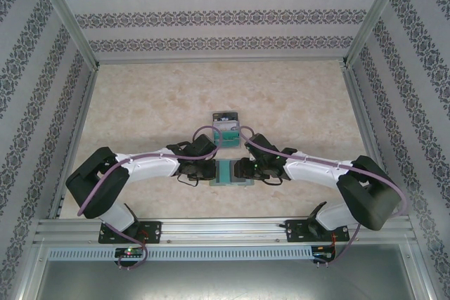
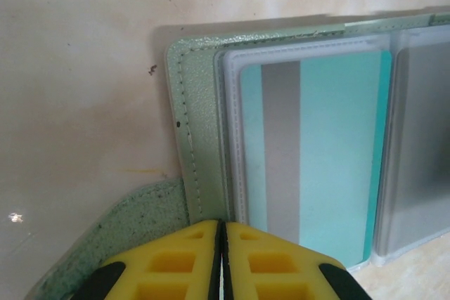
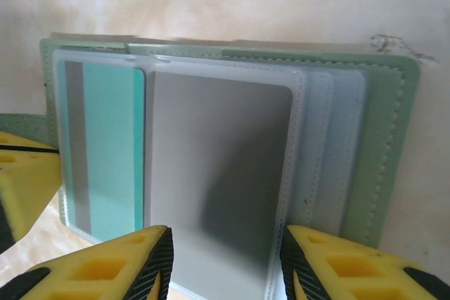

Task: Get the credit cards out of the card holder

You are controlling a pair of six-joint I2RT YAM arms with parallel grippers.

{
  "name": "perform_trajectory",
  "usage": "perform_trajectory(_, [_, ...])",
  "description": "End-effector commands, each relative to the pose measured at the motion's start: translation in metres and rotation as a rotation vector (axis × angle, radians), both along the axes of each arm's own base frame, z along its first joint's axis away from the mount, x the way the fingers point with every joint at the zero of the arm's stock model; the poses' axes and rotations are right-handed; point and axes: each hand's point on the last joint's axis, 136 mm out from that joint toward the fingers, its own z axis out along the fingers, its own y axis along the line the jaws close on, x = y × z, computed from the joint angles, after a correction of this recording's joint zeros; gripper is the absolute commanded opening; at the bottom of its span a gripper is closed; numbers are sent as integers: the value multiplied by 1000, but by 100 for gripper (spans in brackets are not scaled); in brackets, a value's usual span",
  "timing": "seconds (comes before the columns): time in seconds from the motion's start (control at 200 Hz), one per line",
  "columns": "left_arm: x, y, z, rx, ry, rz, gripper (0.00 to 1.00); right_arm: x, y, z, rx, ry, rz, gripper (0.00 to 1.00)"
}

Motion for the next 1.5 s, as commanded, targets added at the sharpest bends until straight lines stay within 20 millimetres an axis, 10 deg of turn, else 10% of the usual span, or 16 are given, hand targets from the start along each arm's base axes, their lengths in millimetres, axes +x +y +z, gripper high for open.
perform_trajectory(0.0, [0, 1, -8, -4, 16, 3, 9, 4, 21, 22, 94, -24, 23, 46])
perform_trajectory(0.505, [-1, 2, -9, -8, 19, 10, 9, 12, 52, 69, 271, -86, 49, 45])
perform_trajectory(0.794, [0, 14, 0, 27, -14, 30, 9, 10, 67, 63, 291, -55, 83, 46])
perform_trajectory(1.309, [15, -3, 33, -47, -68, 21, 9, 12, 2, 29, 50, -88, -38, 30])
perform_trajectory(1.499, [16, -13, 26, -80, -46, 16, 3, 13, 9, 25, 112, -60, -38, 29])
